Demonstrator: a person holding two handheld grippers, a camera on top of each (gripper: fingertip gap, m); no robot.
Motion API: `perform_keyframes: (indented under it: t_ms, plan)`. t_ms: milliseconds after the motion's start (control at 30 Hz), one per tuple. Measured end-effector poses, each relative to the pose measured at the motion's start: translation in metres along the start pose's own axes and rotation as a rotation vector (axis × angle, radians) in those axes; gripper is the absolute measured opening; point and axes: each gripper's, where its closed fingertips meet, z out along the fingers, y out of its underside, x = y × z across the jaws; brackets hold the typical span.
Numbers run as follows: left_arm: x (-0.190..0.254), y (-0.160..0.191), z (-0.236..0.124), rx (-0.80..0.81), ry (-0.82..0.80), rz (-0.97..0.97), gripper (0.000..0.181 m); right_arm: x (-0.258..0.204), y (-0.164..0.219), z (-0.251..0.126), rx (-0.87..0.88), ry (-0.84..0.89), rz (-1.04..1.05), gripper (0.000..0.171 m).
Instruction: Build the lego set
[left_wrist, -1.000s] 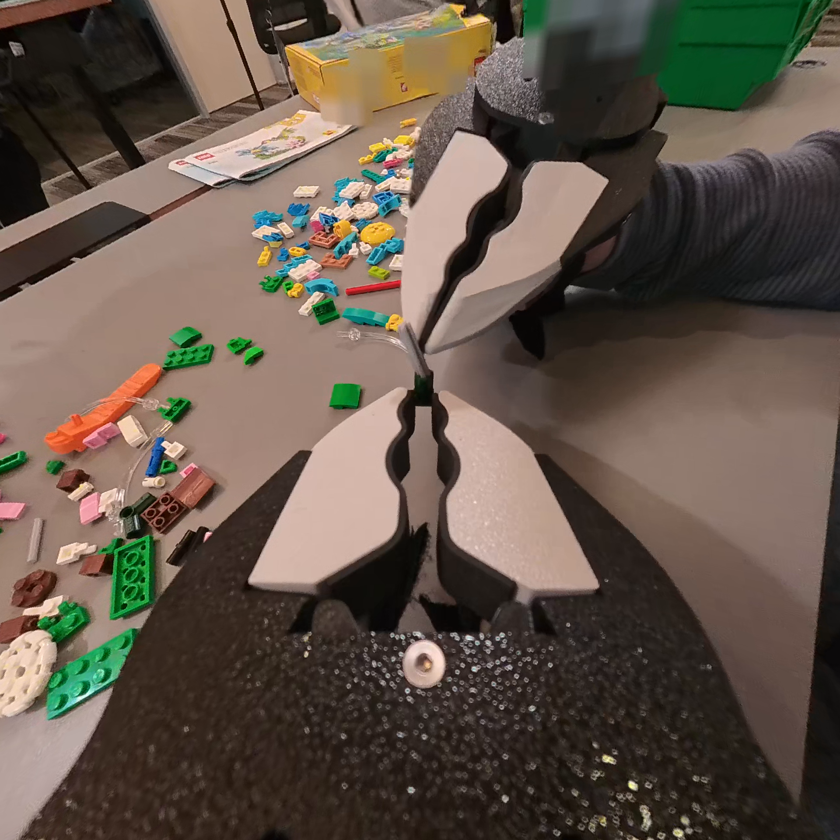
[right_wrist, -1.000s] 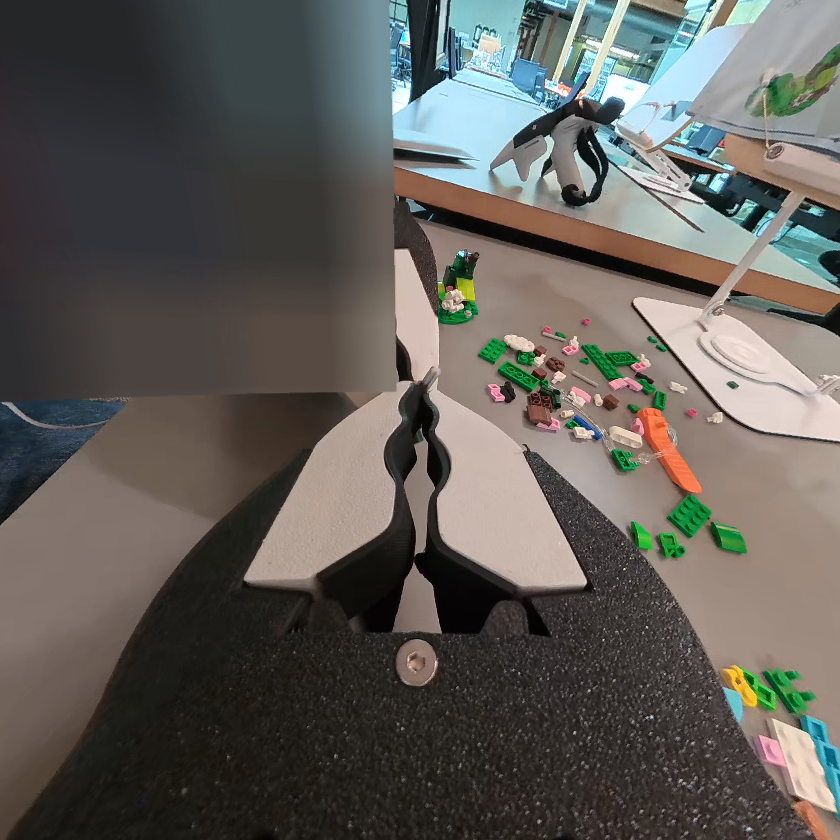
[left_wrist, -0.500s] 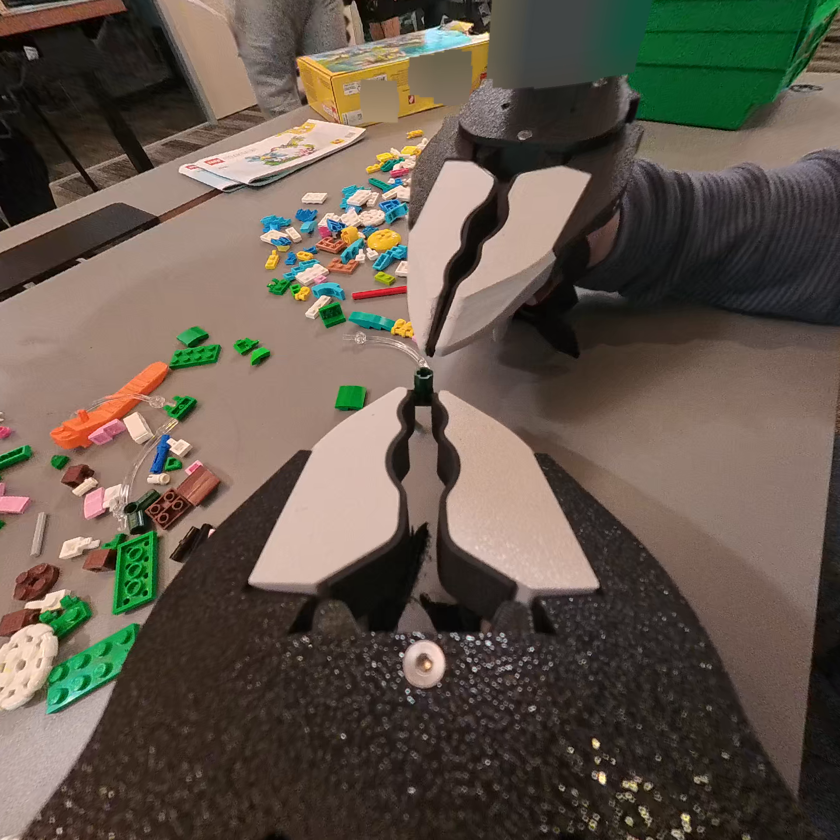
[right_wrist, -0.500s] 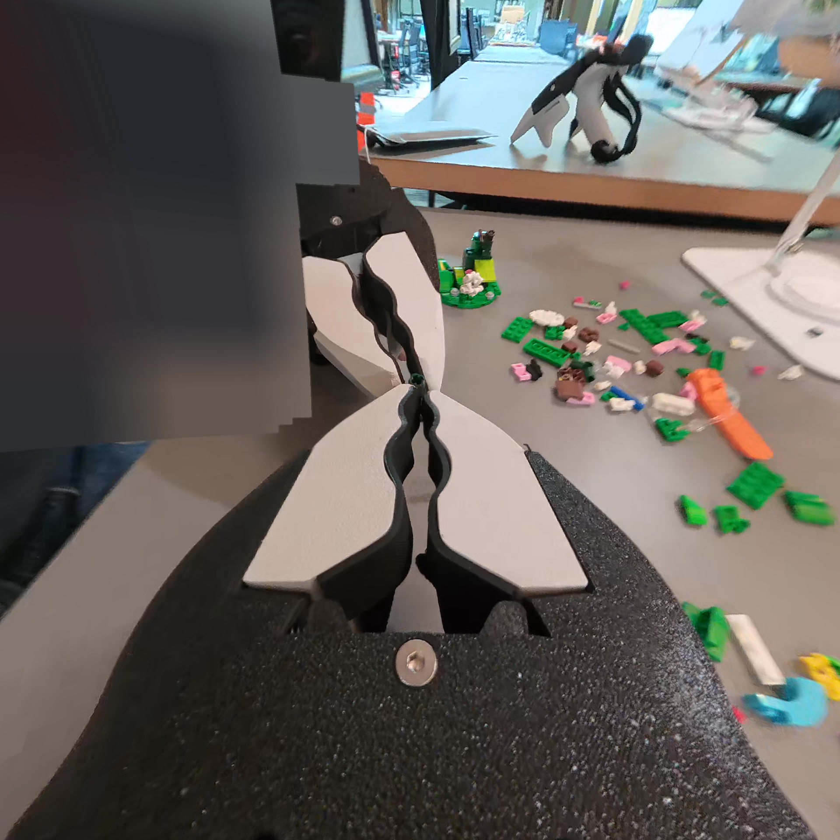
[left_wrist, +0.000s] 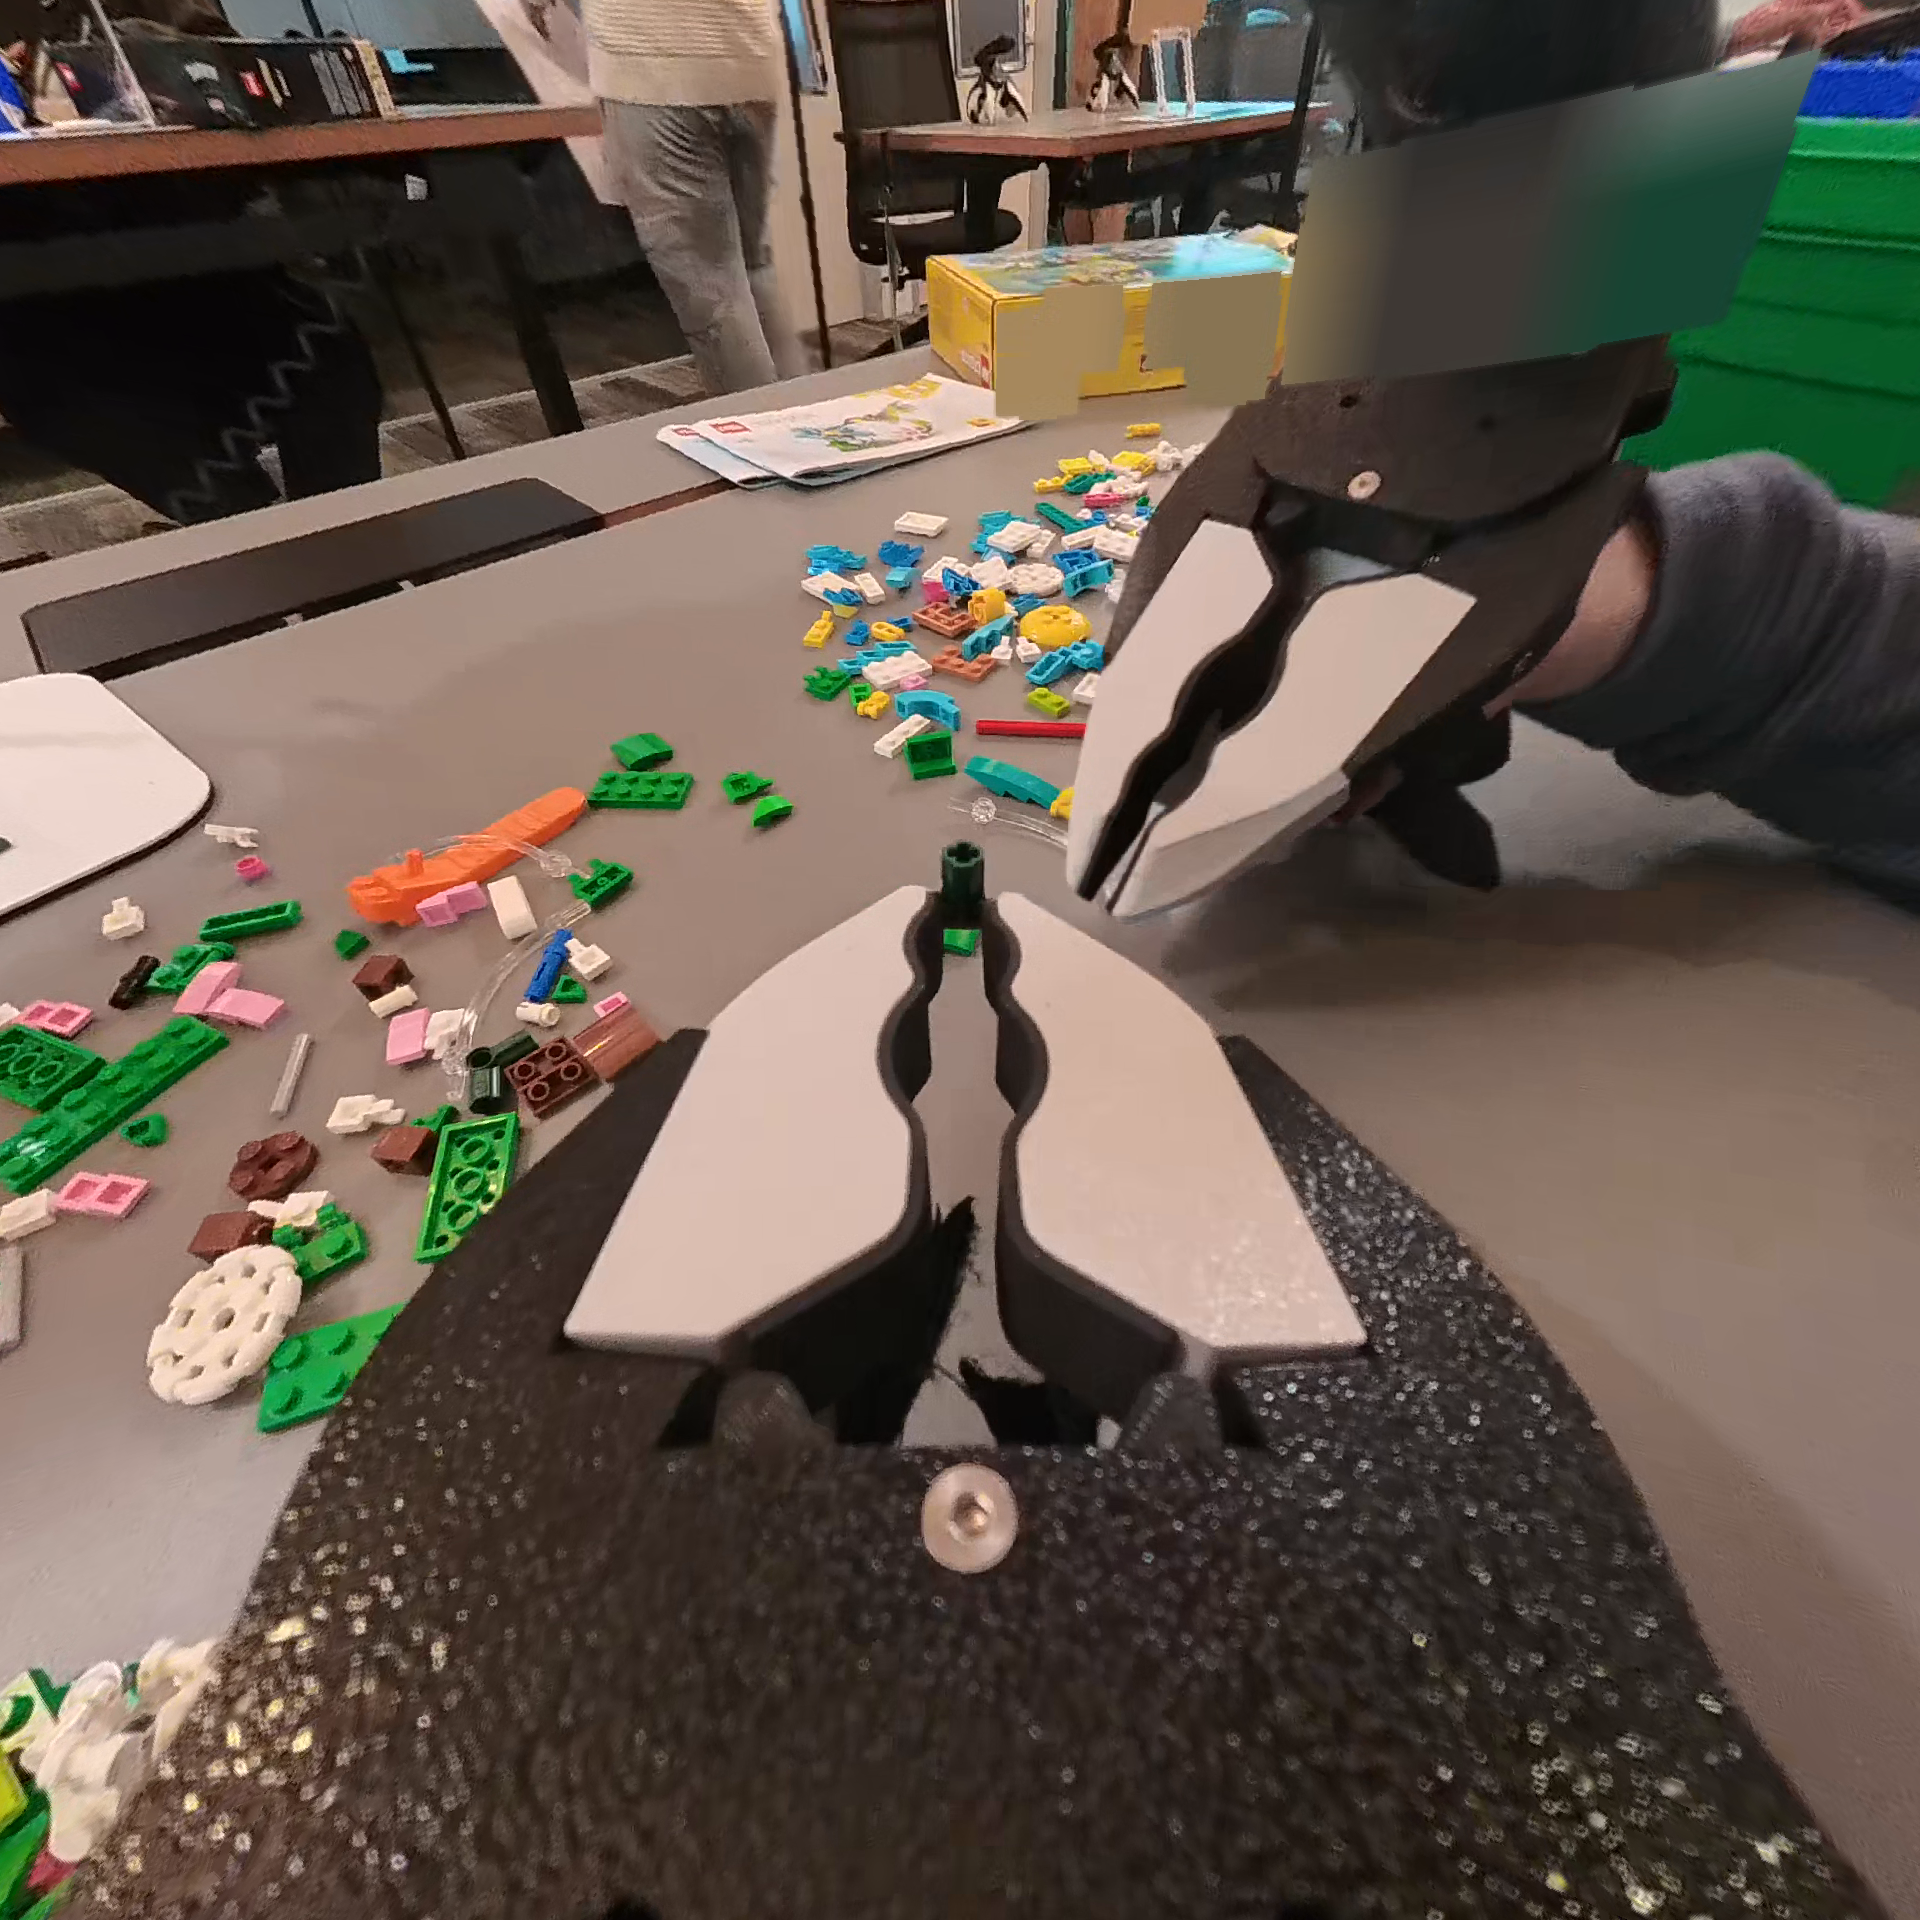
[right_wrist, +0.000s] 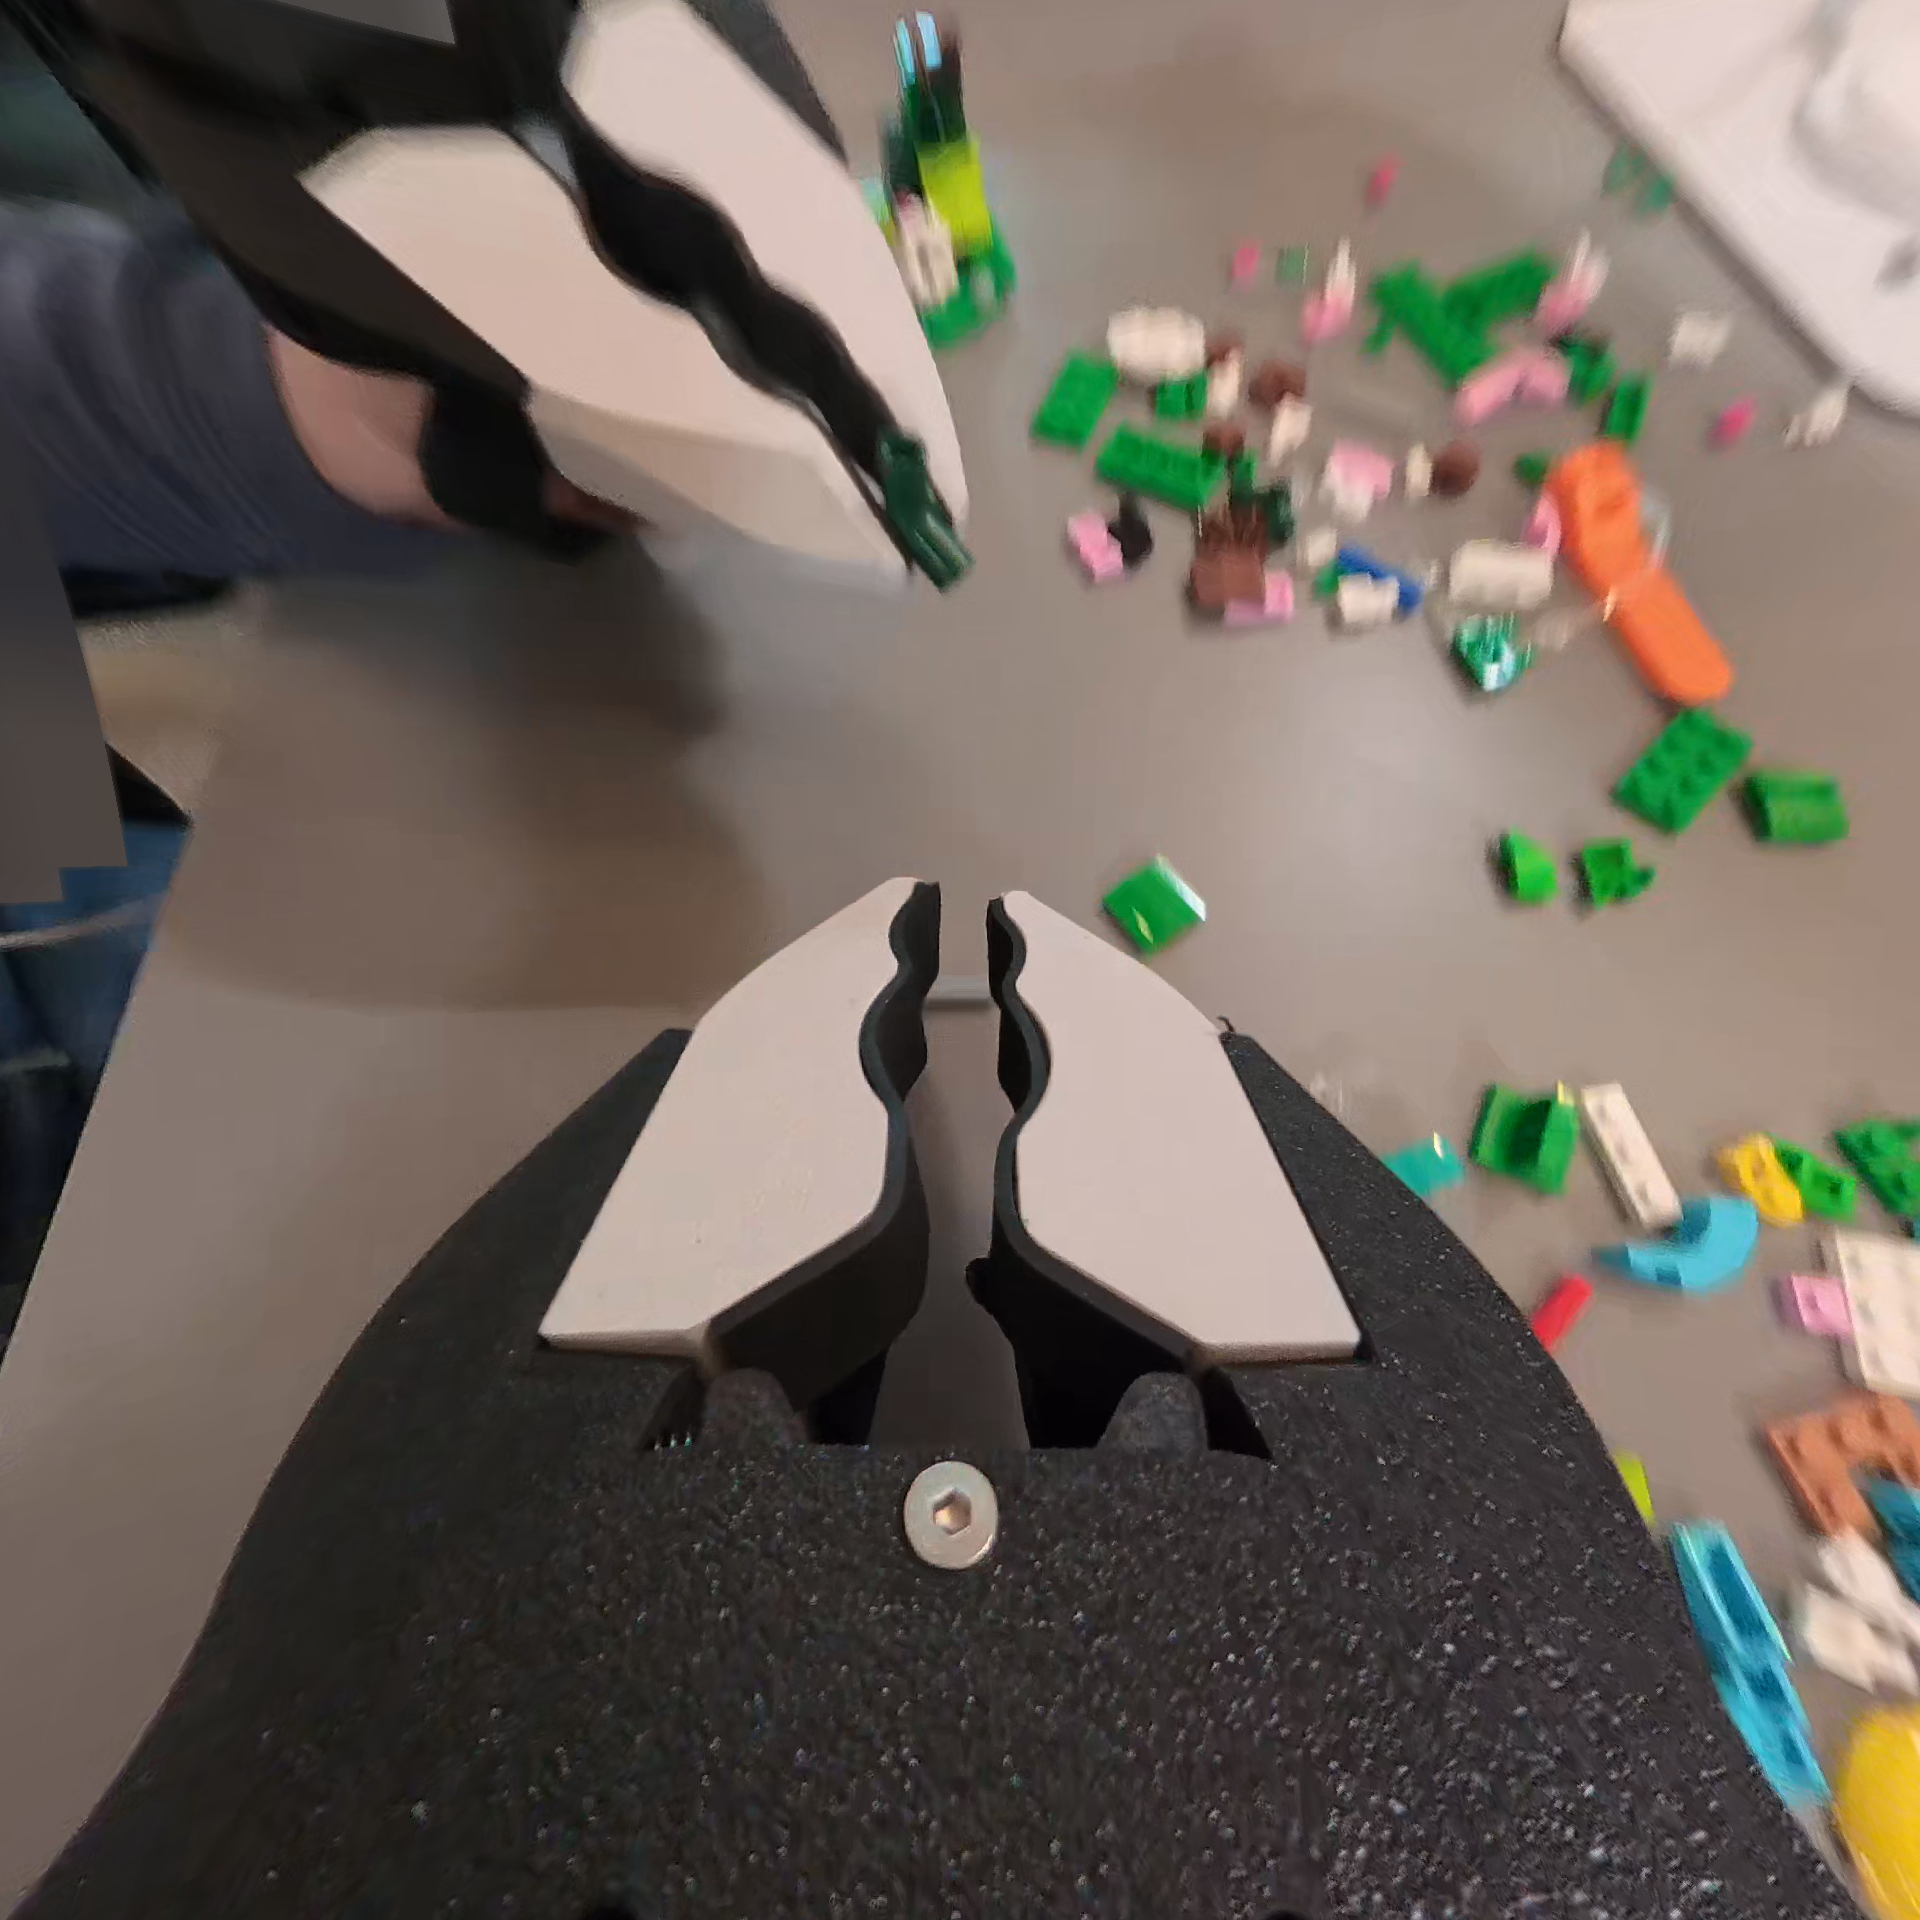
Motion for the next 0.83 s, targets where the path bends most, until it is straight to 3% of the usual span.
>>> perform_keyframes:
  t_ms: [133, 267, 367, 667, 833]
  plan:
    - [0.000, 0.001, 0.001, -0.010, -0.014, 0.023, 0.007, 0.007, 0.005, -0.001, -0.102, 0.033, 0.248, 0.010]
    - [0.000, -0.001, 0.000, 0.008, -0.027, 0.036, 0.007, 0.000, 0.014, 0.004, -0.259, -0.058, 0.573, 0.032]
    - [-0.001, -0.004, -0.002, 0.028, -0.026, 0.034, 0.007, 0.004, 0.020, 0.005, -0.390, -0.038, 0.715, 0.034]
    - [-0.002, -0.008, -0.007, 0.067, -0.006, 0.002, 0.007, 0.002, 0.025, 0.005, -0.807, 0.181, 0.663, 0.023]
    - [-0.007, 0.008, -0.007, -0.058, 0.004, 0.005, 0.007, 0.000, 0.034, 0.007, -0.903, 0.232, 0.644, 0.018]
